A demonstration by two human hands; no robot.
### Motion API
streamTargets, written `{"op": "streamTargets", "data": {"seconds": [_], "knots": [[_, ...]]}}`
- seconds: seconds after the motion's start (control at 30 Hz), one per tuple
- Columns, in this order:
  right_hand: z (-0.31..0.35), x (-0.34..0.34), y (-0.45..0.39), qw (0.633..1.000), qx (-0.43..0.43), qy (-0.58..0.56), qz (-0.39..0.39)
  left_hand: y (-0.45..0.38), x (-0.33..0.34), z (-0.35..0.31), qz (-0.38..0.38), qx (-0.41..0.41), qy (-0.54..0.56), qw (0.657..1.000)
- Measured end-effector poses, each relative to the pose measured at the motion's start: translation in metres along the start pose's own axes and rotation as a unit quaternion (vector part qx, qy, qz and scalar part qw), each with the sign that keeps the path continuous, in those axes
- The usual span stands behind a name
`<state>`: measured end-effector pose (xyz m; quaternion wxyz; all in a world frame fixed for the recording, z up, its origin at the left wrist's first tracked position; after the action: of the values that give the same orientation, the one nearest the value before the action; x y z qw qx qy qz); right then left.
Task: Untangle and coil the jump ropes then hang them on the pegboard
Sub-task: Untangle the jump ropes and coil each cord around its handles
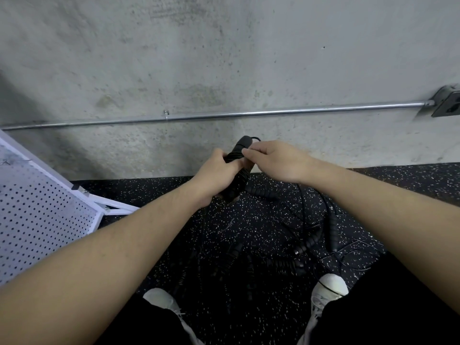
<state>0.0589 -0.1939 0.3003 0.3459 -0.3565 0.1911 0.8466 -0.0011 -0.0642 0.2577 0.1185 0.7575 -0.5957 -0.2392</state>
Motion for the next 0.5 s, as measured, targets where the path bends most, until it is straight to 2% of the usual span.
{"op": "streamTargets", "data": {"seconds": [0.1, 0.2, 0.43, 0.5], "knots": [[-0.001, 0.001, 0.000, 0.997, 0.021, -0.072, 0.004, 0.001, -0.001, -0.002, -0.010, -0.036, 0.111, 0.993], [-0.005, -0.005, 0.000, 0.995, 0.027, -0.090, 0.015, 0.002, -0.004, -0.005, 0.007, -0.046, 0.210, 0.977], [0.000, -0.009, 0.006, 0.971, -0.001, -0.233, 0.053, 0.013, 0.000, -0.017, 0.100, 0.001, 0.239, 0.966], [0.000, -0.011, 0.006, 0.969, -0.005, -0.241, 0.060, 0.018, -0.003, -0.021, 0.107, 0.016, 0.247, 0.963]]}}
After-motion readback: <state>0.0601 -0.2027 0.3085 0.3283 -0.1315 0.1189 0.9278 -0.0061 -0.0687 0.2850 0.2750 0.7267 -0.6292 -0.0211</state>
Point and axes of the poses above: each hand's wrist, its own y-axis away from the middle knuckle, its own x-axis out of the palm, z = x × y, the point moved 5 cm from there along -y, towards the middle knuckle, and after that the axes turned 4 degrees about -x, right-handed, at the moved point
